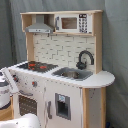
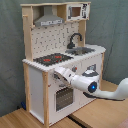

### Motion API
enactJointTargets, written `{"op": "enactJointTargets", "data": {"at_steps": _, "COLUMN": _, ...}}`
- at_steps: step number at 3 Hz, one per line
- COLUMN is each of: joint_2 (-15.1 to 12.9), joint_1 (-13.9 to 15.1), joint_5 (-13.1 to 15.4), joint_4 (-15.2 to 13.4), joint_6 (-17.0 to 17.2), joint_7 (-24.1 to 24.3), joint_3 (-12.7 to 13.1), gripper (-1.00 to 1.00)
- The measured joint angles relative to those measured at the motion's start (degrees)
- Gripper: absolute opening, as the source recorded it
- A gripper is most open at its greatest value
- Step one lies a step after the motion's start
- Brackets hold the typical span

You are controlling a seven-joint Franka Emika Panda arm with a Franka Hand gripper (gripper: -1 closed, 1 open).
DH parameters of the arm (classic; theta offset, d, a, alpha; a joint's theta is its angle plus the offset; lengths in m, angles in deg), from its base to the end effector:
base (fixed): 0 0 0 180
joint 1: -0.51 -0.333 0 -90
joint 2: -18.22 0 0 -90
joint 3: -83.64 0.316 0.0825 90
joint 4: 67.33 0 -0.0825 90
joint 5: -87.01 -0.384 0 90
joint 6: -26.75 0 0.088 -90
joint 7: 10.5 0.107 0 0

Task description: Play with the kitchen

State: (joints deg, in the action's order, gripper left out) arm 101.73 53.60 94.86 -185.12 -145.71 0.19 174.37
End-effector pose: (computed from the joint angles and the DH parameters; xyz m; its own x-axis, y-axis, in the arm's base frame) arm 0.3464 0.5351 0.3403 -0.0231 0.9905 0.1353 0.0614 -0.1337 0.9891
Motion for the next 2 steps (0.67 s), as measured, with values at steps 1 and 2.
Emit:
{"op": "enactJointTargets", "data": {"at_steps": 1, "joint_2": 0.0, "joint_1": 0.0, "joint_5": 0.0, "joint_4": 0.0, "joint_6": 0.0, "joint_7": 5.8, "joint_3": 0.0, "gripper": -1.0}}
{"op": "enactJointTargets", "data": {"at_steps": 2, "joint_2": 0.0, "joint_1": 0.0, "joint_5": 0.0, "joint_4": 0.2, "joint_6": -0.3, "joint_7": 8.9, "joint_3": 0.0, "gripper": -1.0}}
